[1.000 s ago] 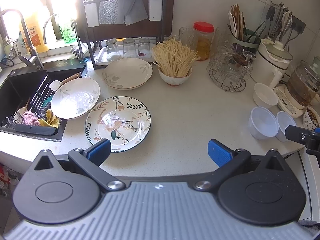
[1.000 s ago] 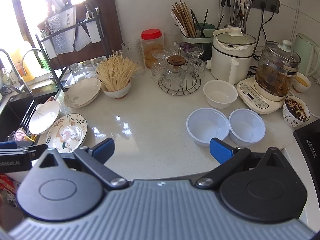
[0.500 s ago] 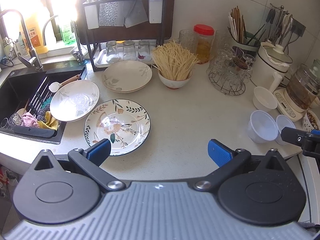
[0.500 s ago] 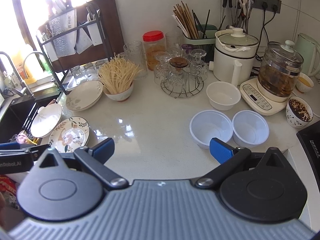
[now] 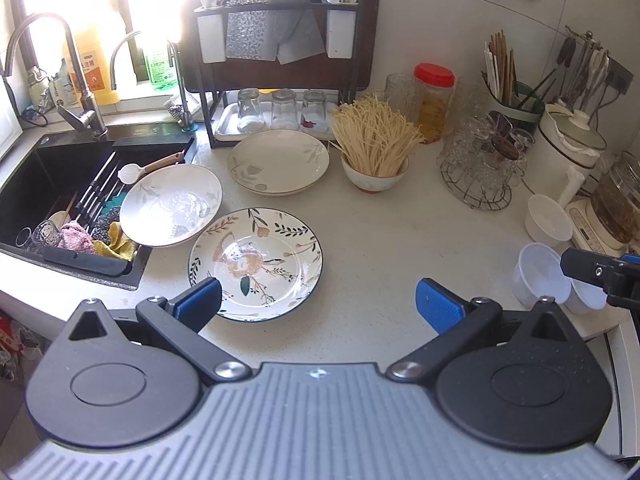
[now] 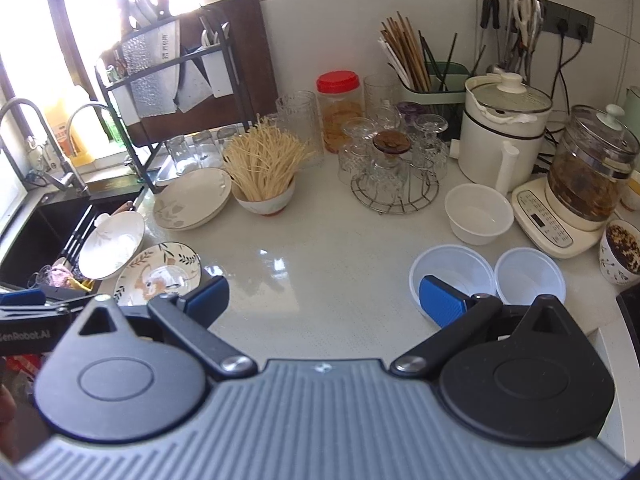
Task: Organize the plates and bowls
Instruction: 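Move both tools toward the white leaf-pattern plate on the sink edge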
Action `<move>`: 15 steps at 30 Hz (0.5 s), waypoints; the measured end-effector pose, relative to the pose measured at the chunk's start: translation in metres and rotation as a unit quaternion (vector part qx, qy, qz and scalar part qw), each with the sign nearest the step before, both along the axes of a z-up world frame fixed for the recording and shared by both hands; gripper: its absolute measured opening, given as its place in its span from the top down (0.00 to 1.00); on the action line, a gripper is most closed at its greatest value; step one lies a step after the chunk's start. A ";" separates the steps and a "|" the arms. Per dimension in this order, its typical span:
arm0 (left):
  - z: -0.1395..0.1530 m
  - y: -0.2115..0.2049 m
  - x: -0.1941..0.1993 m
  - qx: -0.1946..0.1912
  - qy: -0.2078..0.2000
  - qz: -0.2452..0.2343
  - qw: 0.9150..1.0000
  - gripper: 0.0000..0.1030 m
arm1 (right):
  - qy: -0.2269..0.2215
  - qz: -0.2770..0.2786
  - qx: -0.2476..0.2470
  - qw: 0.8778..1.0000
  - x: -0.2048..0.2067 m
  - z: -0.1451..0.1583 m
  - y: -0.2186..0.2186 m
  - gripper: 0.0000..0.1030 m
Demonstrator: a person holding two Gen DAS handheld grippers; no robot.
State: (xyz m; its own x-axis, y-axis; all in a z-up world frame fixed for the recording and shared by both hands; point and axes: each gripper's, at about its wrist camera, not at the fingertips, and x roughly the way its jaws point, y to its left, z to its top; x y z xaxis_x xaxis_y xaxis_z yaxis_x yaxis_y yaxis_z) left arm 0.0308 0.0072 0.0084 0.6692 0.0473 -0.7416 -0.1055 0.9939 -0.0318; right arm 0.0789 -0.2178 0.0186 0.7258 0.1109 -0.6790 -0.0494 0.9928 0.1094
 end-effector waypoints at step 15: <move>0.006 -0.006 0.004 0.008 0.008 0.075 0.997 0.00 | -0.001 0.080 0.022 0.997 0.035 0.003 0.002 0.00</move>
State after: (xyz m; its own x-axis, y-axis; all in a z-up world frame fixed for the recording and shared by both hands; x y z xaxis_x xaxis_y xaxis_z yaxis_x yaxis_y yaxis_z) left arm 0.0351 0.0013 0.0142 0.6412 0.1581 -0.7509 -0.2532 0.9673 -0.0126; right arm 0.1140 -0.2154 0.0211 0.6982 0.2558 -0.6687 -0.2073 0.9662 0.1532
